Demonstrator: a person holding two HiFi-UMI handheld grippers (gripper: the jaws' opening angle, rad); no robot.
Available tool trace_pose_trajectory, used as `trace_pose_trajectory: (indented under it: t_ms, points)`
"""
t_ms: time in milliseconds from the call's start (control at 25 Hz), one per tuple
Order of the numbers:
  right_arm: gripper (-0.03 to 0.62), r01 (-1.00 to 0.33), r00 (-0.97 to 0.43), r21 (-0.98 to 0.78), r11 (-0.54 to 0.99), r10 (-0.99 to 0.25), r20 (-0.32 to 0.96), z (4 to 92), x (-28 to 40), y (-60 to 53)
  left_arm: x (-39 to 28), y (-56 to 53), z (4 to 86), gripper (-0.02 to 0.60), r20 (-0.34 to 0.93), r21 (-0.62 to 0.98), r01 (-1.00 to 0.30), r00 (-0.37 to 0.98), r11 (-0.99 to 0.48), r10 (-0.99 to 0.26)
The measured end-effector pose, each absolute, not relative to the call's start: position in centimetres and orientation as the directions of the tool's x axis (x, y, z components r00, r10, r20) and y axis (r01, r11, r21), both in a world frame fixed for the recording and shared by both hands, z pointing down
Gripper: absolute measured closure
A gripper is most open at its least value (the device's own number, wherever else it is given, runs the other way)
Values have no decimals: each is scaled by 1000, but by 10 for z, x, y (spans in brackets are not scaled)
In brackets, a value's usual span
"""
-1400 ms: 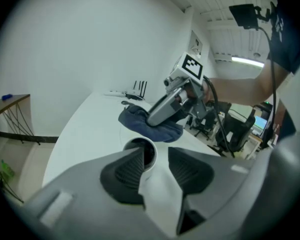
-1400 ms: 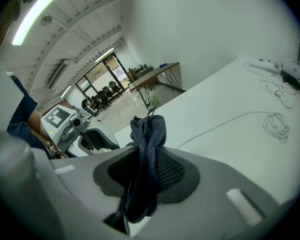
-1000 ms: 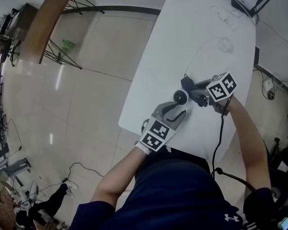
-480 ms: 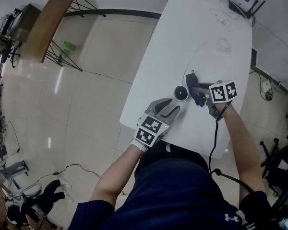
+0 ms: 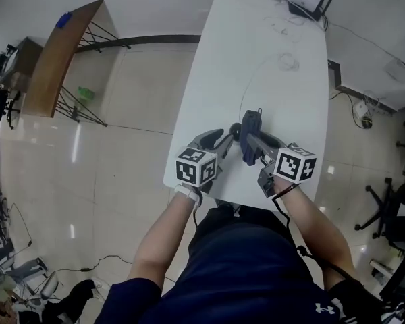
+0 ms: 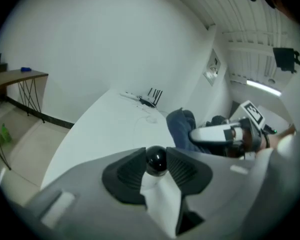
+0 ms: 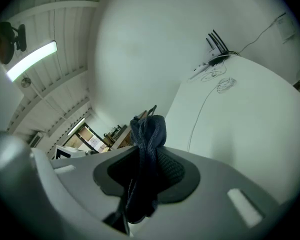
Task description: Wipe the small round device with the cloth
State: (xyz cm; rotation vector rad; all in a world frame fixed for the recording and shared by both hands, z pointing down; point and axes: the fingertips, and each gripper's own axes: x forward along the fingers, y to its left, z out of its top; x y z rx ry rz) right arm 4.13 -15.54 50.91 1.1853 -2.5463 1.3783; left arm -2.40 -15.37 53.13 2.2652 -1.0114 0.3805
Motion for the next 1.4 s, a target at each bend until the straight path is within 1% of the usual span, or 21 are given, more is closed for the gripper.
trace_pose_trajectory:
  t_ms: [280,520,760,840,1040,1240,1400]
  points:
    - [485,-569,-678,-792,221,-671,300,526,40,-153,-18,-168,535,454,483,452,-748,663,-486,-572]
    - [484,-578,-600,-805,132,-737,310,538,54,-150,-18,-175,539,454,482,478,-745,665,-465,-570]
    - [485,-456,-571,-890,-3,-766,295,557,71,-142,-13,-178,545,456,478,526,-730,678,-436,-558]
    - [485,-442,-568,-896,-41,-760,315,571,74,-139,-11,-176,546,456,474,541,-725,681,-426,-558]
    - [484,-471,-568,-876,-105,-723,392,604,75,-133,-11,-173,545,459,465,555,-722,682,-413,-565]
    - [485,-547,-547,-812,-202,-648,530,641,76,-128,-13,-175,546,459,470,546,-727,677,-416,-566]
    - [485,-566,-537,-795,-218,-635,556,645,77,-129,-17,-170,542,459,464,543,-731,671,-413,-578]
